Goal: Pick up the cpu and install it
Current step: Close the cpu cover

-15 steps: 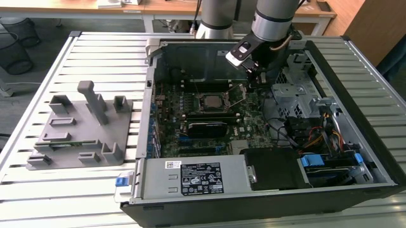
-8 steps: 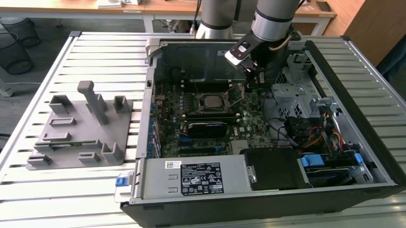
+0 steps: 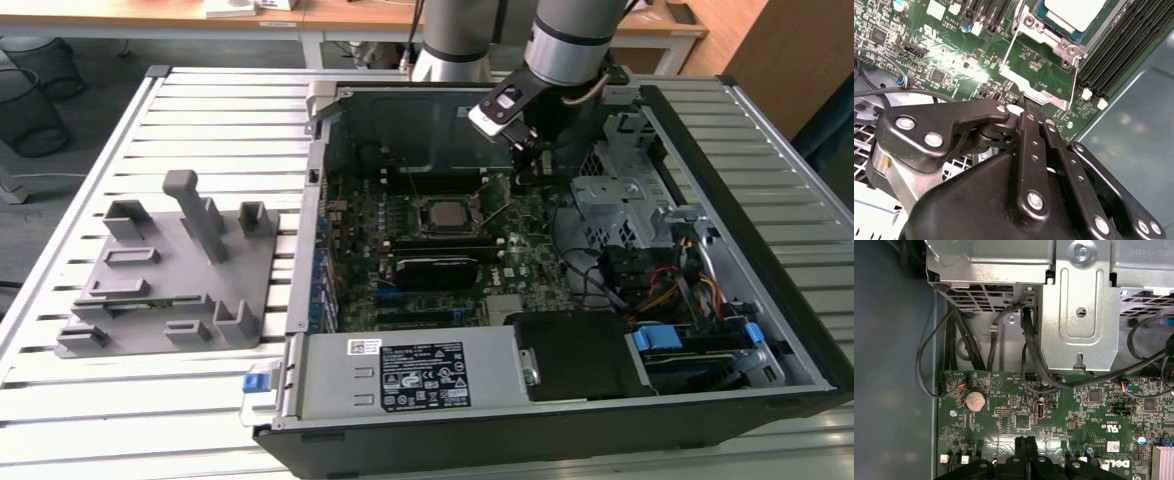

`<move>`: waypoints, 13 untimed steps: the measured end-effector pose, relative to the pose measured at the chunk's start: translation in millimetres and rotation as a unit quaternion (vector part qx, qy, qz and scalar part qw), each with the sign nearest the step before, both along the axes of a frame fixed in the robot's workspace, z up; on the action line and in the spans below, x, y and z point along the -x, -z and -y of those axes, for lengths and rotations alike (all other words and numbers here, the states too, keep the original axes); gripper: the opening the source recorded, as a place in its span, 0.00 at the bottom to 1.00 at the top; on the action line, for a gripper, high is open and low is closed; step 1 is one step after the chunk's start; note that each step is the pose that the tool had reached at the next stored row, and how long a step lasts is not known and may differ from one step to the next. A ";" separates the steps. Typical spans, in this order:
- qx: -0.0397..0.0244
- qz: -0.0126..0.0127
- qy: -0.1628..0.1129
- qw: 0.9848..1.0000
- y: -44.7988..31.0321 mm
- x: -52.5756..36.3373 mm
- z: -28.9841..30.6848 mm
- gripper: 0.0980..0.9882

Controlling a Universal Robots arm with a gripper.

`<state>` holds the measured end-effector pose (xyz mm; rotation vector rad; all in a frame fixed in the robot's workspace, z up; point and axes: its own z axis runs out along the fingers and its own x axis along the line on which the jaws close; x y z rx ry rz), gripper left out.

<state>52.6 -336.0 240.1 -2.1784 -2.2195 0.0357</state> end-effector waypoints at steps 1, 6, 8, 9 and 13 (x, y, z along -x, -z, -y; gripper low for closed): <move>0.000 0.000 0.000 1.000 0.0 0.9 0.0 0.01; 0.000 0.000 0.000 1.000 0.0 8.0 -0.2 0.01; 0.000 0.000 0.000 1.000 0.0 11.6 -0.3 0.01; 0.000 0.000 0.000 1.000 -0.1 13.5 -0.3 0.01; 0.000 0.000 0.000 1.000 -0.1 20.4 -0.3 0.01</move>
